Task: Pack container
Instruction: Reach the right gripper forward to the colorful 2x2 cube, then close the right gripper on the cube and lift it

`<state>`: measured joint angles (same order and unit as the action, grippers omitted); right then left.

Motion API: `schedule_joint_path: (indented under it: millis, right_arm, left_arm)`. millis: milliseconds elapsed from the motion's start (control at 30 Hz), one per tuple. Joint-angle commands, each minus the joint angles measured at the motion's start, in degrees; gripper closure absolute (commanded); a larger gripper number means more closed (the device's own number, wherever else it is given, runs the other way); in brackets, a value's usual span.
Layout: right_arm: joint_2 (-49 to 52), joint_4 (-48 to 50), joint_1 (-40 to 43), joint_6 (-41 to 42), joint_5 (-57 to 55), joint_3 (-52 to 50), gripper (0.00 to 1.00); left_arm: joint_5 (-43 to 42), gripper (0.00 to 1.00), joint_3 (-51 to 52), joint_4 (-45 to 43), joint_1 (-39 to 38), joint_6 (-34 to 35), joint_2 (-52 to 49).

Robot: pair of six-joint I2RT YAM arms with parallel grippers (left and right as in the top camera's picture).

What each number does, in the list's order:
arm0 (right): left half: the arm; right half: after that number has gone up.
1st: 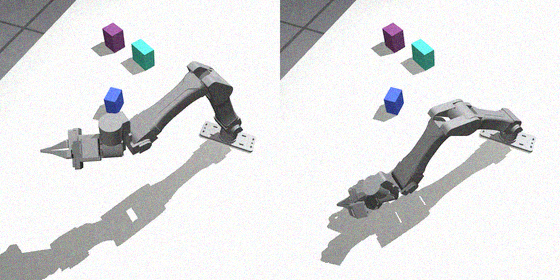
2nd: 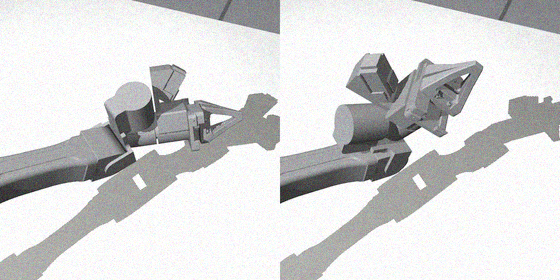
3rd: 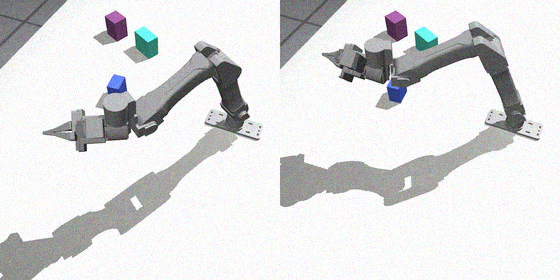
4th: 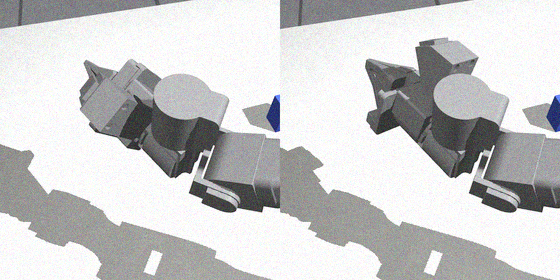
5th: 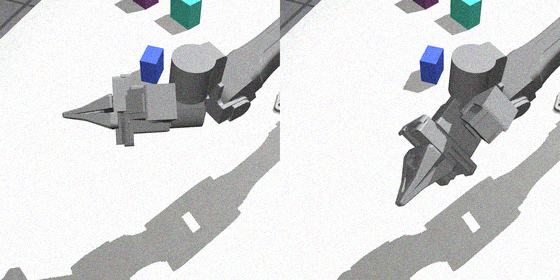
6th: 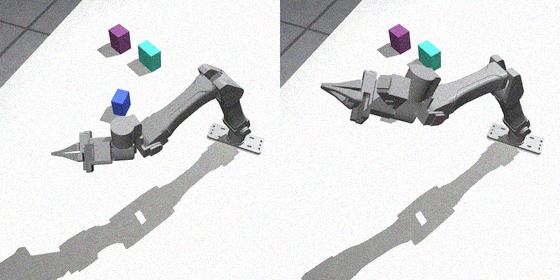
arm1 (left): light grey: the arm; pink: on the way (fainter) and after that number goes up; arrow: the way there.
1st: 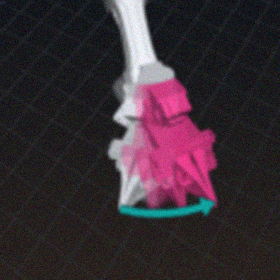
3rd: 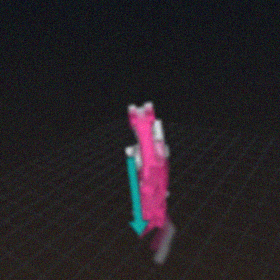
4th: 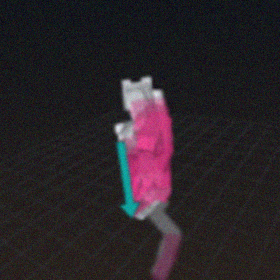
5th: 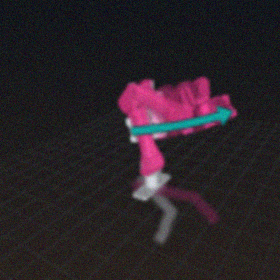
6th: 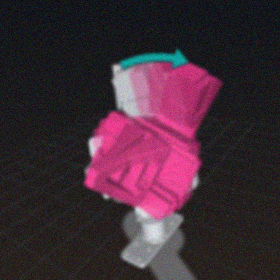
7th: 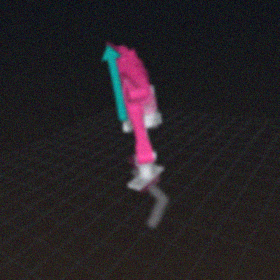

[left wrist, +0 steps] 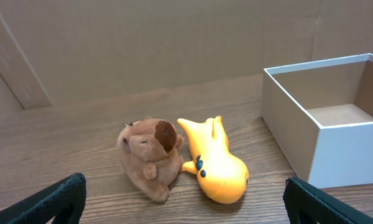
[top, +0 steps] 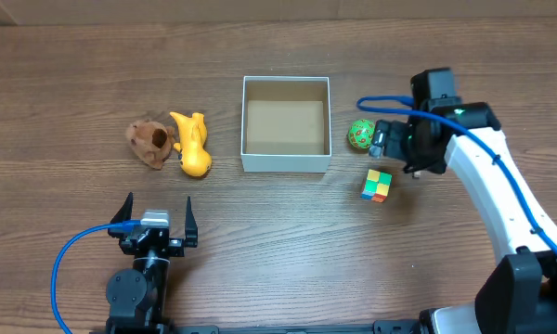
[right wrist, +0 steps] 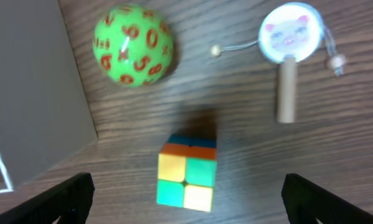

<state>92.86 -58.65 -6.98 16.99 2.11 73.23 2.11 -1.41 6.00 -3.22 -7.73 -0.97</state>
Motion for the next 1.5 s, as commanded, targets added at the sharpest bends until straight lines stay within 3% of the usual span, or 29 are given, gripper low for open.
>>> schedule_joint_path:
  millis: [0, 167, 567, 800, 900, 1300, 1467]
  right_arm:
    - [-0.42, 4.0, -3.08, 1.6, -1.01, -5.86, 0.01]
    - [-0.35, 9.62, -5.25, 2.99, -6.75, -11.85, 0.01]
    - [0.07, 17.53, -5.22, 3.1, -8.04, -18.56, 0.06]
    - [2.56, 19.69, -5.25, 4.11, -8.02, -18.58, 0.11]
    - [2.56, 20.06, -5.25, 4.33, -7.82, -18.58, 0.18]
    - [5.95, 20.76, -5.29, 5.81, -5.88, -18.58, 0.21]
    - [6.38, 20.94, -5.29, 6.62, -5.88, -18.58, 0.34]
  left_arm:
    - [-0.66, 0.0, 0.35, -0.22, 0.44, -0.87, 0.28]
    - [-0.66, 0.0, 0.35, -0.22, 0.44, -0.87, 0.28]
    - [-0.68, 0.0, 0.35, -0.22, 0.44, -0.87, 0.28]
    - [-0.66, 0.0, 0.35, -0.22, 0.44, -0.87, 0.28]
    - [-0.66, 0.0, 0.35, -0.22, 0.44, -0.87, 0.28]
    - [-0.66, 0.0, 0.35, -0.22, 0.44, -0.87, 0.28]
    - [-0.66, 0.0, 0.35, -0.22, 0.44, -0.87, 0.28]
